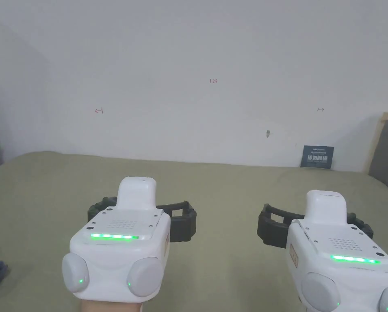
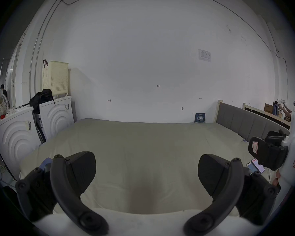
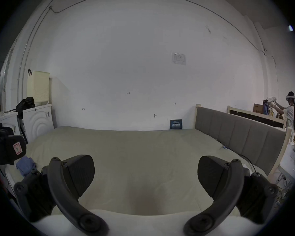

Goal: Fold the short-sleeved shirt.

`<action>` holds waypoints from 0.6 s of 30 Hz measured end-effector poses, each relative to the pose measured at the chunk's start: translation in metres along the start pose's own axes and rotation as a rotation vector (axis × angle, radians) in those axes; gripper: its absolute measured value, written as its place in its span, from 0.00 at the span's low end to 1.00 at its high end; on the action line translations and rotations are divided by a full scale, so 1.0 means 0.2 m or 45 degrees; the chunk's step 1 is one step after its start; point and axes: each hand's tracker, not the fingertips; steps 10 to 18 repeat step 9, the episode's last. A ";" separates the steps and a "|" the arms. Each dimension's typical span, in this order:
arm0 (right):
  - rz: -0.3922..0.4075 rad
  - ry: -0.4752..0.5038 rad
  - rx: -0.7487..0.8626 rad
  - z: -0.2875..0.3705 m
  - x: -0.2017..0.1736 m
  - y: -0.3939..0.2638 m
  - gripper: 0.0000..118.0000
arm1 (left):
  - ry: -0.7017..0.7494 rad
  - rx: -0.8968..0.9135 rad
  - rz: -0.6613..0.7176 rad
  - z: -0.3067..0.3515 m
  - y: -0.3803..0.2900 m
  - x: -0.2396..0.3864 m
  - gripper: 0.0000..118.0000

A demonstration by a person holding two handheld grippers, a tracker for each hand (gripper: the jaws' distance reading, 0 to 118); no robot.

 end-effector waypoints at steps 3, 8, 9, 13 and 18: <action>0.022 0.016 0.006 0.00 0.00 0.00 1.00 | 0.001 -0.003 -0.003 0.00 0.00 0.00 1.00; 0.030 0.030 0.012 0.00 0.00 -0.01 1.00 | 0.004 -0.004 -0.004 0.00 -0.01 0.01 1.00; 0.032 0.030 0.014 0.00 0.00 -0.01 1.00 | 0.002 -0.003 -0.007 0.00 -0.01 0.01 1.00; 0.032 0.030 0.014 0.00 0.00 -0.01 1.00 | 0.002 -0.003 -0.007 0.00 -0.01 0.01 1.00; 0.032 0.030 0.014 0.00 0.00 -0.01 1.00 | 0.002 -0.003 -0.007 0.00 -0.01 0.01 1.00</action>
